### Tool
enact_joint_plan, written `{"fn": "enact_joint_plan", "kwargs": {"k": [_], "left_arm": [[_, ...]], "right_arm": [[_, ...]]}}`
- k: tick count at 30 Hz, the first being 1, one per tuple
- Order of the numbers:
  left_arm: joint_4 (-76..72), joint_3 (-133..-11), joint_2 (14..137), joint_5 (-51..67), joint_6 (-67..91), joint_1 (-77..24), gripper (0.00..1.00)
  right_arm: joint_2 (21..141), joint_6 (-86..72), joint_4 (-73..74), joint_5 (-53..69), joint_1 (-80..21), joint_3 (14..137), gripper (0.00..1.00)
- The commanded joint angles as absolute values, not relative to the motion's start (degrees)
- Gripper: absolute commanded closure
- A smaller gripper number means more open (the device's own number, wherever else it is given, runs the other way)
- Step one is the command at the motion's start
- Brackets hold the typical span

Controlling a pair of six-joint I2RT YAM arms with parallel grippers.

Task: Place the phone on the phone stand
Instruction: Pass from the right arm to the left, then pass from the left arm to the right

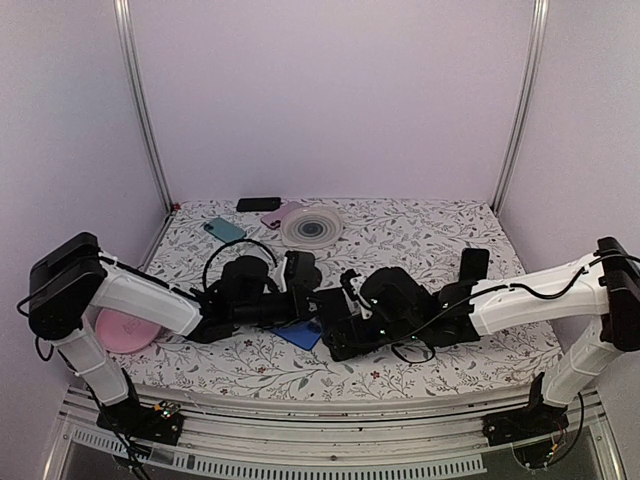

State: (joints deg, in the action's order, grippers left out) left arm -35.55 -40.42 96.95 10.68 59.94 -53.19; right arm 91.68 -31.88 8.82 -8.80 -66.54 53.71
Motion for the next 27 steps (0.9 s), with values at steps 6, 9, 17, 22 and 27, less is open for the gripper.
{"fn": "enact_joint_plan", "kwargs": {"k": [6,9,17,22,27], "left_arm": [[-42.72,-36.85,85.78,9.77,55.95,-51.78,1.0],[-45.42,-35.49,83.14,10.18,55.41,-51.4,1.0],[-53.72,-33.25,76.8,12.66,53.59,-51.24,1.0],[-61.68,-31.94,75.64,15.41,53.44,-51.43,1.0],[-67.05,-31.78,76.74,17.11,53.74,-51.84,1.0]], "right_arm": [[81.27,-29.92,-3.16,-3.67,-66.27,49.05,0.0],[77.57,-29.73,-8.64,-0.58,-65.59,45.78,0.0],[67.64,-30.11,-26.16,6.84,-64.47,36.24,0.01],[65.51,-32.27,-36.01,9.67,-64.23,32.13,0.03],[66.21,-34.92,-43.52,11.46,-64.25,29.84,0.11]]}}
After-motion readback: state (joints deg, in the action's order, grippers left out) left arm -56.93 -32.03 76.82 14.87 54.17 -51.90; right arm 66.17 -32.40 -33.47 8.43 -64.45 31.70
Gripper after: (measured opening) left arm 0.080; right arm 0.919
